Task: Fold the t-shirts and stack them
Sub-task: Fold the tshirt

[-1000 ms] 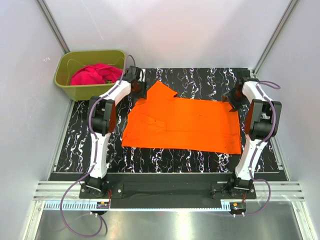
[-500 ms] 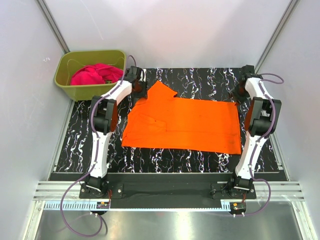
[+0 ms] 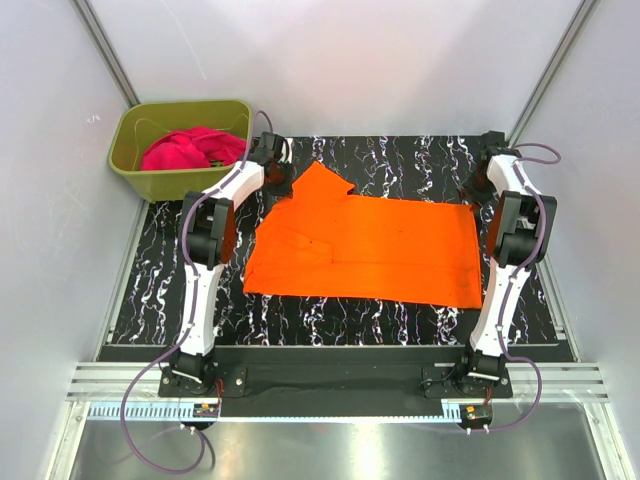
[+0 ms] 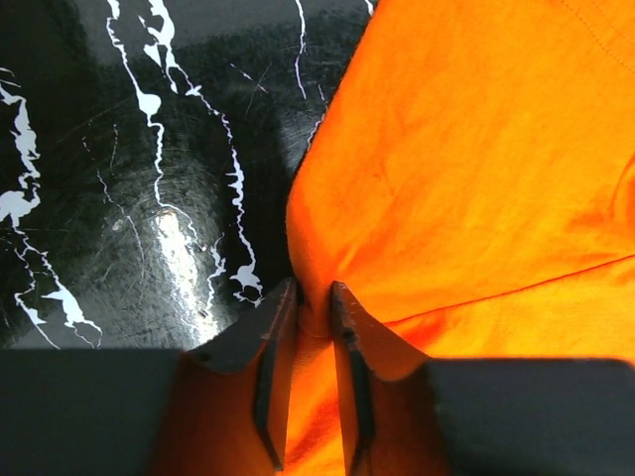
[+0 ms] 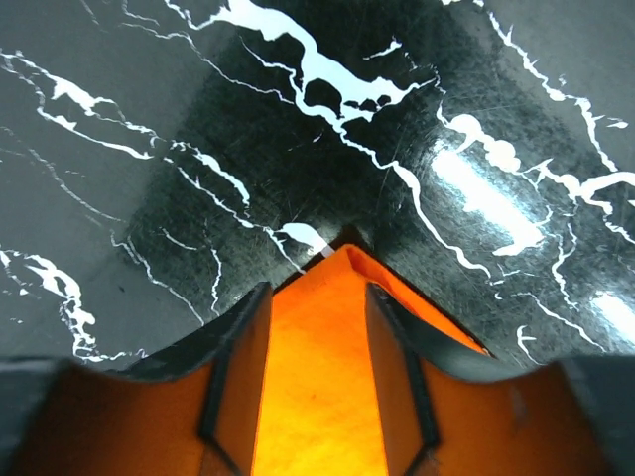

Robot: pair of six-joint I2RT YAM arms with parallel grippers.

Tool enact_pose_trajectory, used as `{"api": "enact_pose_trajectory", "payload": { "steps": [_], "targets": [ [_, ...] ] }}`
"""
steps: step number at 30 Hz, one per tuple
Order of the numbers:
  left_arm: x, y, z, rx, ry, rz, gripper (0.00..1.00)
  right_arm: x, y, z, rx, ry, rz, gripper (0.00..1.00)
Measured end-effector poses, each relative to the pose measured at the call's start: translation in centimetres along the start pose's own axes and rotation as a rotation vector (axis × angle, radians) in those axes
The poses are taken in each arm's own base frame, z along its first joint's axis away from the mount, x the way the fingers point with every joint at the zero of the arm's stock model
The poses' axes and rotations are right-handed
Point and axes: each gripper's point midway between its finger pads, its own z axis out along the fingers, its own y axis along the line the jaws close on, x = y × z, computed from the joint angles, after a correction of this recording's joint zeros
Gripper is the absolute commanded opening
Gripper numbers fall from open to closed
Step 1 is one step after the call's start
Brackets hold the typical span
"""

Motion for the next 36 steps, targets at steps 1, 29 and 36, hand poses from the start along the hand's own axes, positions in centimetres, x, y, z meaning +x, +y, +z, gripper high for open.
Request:
{"api": "enact_pose_trajectory", "payload": {
  "steps": [1, 29, 36],
  "targets": [
    [0.0, 0.0, 0.0, 0.001, 0.000, -0.001, 0.19, 0.0, 0.0, 0.1, 0.001, 0.001, 0.000, 0.48],
    [-2.7, -1.0, -3.3, 0.019, -0.075, 0.006, 0.00, 0.2, -0.1, 0.6, 0.003, 0.039, -0.023, 0.00],
    [-4.0, -1.7, -7.0, 0.025, -0.130, 0.009, 0.00, 0.0, -0.5, -1.7, -0.015, 0.028, -0.054, 0.00]
  ]
}}
